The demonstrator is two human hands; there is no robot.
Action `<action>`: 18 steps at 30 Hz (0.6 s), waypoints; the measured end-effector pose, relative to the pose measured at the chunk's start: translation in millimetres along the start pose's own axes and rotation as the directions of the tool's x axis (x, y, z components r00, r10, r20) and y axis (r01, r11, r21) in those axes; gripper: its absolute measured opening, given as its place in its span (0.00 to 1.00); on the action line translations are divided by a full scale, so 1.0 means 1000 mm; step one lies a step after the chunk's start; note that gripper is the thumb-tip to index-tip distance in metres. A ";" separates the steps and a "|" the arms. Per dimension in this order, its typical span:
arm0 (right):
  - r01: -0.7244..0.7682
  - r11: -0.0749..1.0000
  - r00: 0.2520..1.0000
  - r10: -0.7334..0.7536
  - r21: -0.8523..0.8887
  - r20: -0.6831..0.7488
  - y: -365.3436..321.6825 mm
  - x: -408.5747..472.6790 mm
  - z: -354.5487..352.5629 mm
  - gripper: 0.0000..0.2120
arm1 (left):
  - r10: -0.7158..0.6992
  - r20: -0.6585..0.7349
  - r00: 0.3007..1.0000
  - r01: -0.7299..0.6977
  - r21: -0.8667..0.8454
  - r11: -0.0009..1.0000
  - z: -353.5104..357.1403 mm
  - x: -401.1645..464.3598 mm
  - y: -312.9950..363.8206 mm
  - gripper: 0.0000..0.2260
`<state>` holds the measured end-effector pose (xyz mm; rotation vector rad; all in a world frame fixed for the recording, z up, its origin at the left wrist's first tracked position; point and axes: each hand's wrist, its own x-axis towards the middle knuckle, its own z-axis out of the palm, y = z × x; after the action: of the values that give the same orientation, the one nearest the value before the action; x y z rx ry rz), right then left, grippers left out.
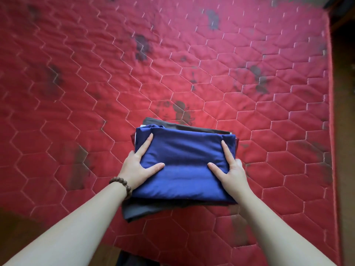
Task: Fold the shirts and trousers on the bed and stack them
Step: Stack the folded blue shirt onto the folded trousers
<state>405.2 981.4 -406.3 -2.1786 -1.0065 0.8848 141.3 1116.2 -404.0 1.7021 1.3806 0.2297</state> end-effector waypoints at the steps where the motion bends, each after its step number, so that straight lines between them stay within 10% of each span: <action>1: 0.030 0.999 0.999 -0.030 -0.015 0.013 -0.015 -0.007 -0.006 0.36 | -0.011 -0.027 1.000 0.011 -0.007 1.000 -0.012 -0.015 0.006 0.41; 18: 0.431 0.895 0.861 -0.371 -0.112 0.349 -0.280 -0.146 0.046 0.34 | -0.191 -0.423 0.886 0.128 -0.173 0.976 -0.235 -0.260 -0.028 0.40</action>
<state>179.6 1028.1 -186.3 -1.8865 -1.6964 0.9854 -119.9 1014.6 -191.6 1.4596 1.7792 0.6339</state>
